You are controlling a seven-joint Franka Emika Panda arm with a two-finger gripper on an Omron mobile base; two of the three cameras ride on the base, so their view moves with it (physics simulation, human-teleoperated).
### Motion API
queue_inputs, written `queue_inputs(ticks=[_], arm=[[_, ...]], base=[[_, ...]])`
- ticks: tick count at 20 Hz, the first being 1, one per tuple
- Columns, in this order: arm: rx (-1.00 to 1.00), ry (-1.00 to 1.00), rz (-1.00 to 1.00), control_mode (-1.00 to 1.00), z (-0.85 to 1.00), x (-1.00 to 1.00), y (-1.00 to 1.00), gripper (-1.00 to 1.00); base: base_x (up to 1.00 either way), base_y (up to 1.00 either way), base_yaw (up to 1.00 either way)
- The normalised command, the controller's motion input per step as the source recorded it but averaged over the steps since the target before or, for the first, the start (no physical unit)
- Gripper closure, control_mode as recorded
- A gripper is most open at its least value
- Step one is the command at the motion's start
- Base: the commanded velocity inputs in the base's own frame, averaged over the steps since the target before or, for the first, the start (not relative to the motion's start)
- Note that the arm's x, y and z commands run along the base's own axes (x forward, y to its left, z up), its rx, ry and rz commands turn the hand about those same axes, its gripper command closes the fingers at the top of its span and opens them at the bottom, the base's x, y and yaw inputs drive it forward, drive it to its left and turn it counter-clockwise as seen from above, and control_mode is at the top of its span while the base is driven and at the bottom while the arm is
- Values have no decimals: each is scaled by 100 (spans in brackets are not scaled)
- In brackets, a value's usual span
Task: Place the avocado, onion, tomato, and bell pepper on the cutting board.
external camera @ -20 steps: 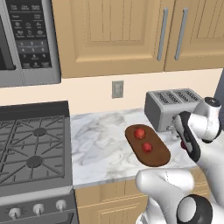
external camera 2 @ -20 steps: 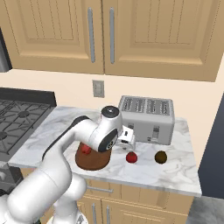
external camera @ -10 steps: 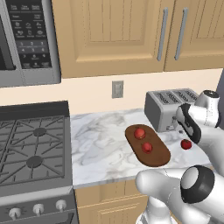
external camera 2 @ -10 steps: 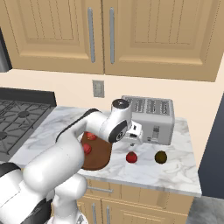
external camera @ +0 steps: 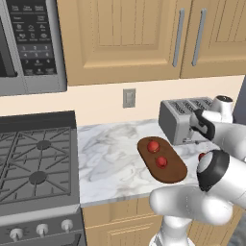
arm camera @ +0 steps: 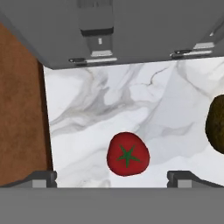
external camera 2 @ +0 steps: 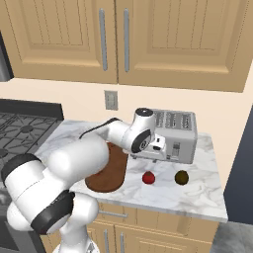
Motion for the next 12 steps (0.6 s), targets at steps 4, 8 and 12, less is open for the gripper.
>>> queue_inputs(ticks=[4,8,12], arm=[[0,6,0,-100,-31,12,-17,-100],[0,3,0,-100,-32,0,-13,-100],[0,0,0,-100,-26,0,-4,-100]], base=[[0,0,0],[0,0,0],[0,0,0]])
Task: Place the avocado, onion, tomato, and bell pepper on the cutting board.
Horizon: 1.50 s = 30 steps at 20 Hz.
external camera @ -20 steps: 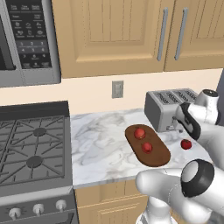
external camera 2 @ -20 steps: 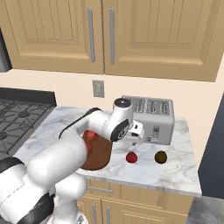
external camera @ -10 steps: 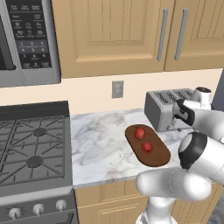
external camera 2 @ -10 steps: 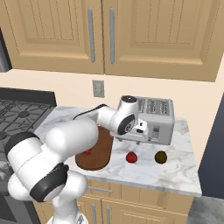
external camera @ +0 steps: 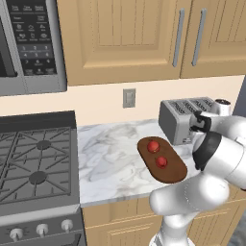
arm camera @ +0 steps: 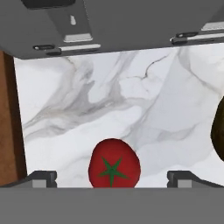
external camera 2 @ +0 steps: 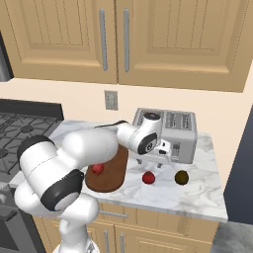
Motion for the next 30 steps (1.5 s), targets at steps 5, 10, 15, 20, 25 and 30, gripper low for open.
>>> queue_inputs(ticks=[5,10,15,20,25,30], arm=[[0,0,0,-100,-21,0,0,-100],[0,0,0,-100,-18,-2,0,-100],[0,0,0,-100,-17,-10,0,-100],[0,0,0,-100,-17,-11,0,-100],[0,1,0,-100,-19,-2,0,-100],[0,3,0,-100,-24,0,0,-100]], base=[[0,0,0],[0,0,0],[0,0,0],[0,0,0],[0,0,0],[0,0,0]])
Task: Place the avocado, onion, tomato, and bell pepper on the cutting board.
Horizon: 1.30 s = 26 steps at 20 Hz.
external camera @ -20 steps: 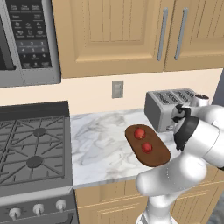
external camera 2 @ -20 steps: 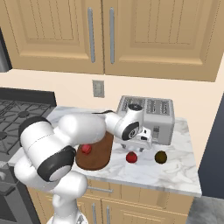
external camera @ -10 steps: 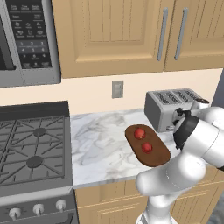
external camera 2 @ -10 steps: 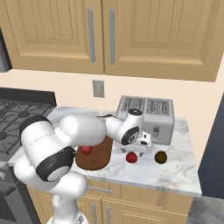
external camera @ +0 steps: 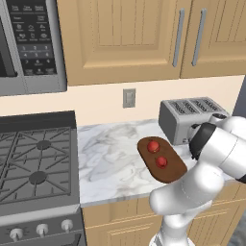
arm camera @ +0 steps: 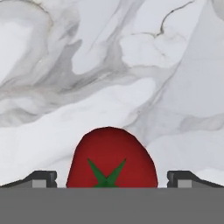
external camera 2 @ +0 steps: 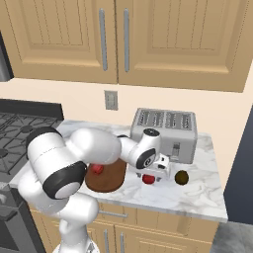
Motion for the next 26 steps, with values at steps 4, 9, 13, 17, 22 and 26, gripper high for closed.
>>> queue_inputs(ticks=[4,9,13,17,22,26], arm=[[-1,3,0,-100,-25,0,0,-100],[-1,0,0,-100,-7,-5,4,100],[0,-6,0,-100,44,-31,22,100],[0,-4,0,-100,62,-33,60,100],[0,0,0,-100,54,-11,89,100],[0,-3,1,-100,27,0,76,100]], base=[[0,0,0],[0,0,0],[0,0,0],[0,0,0],[0,0,0],[0,0,0]])
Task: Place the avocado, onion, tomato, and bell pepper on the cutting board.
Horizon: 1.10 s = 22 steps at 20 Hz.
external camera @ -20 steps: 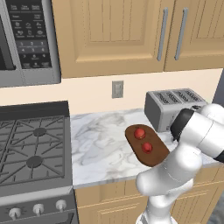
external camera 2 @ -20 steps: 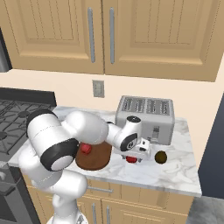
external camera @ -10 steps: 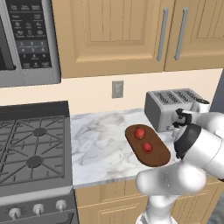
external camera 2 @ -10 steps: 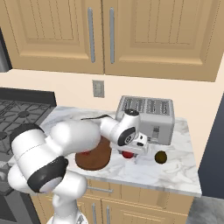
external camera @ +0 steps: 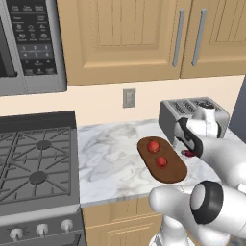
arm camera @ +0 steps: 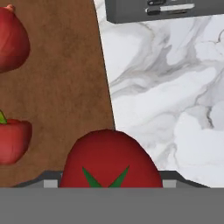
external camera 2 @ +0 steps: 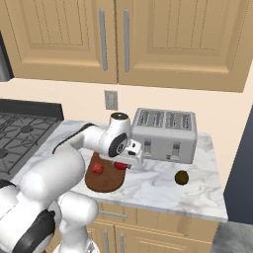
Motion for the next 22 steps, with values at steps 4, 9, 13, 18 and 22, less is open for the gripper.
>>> queue_inputs(ticks=[4,9,13,18,22], arm=[[0,-1,0,-100,3,2,62,100],[0,0,0,-100,0,26,35,100],[0,0,0,-100,0,46,3,100],[0,1,0,-100,0,57,0,100],[0,2,0,-100,0,41,0,100]], base=[[0,0,0],[0,0,0],[0,0,0],[0,0,0],[0,0,0]])
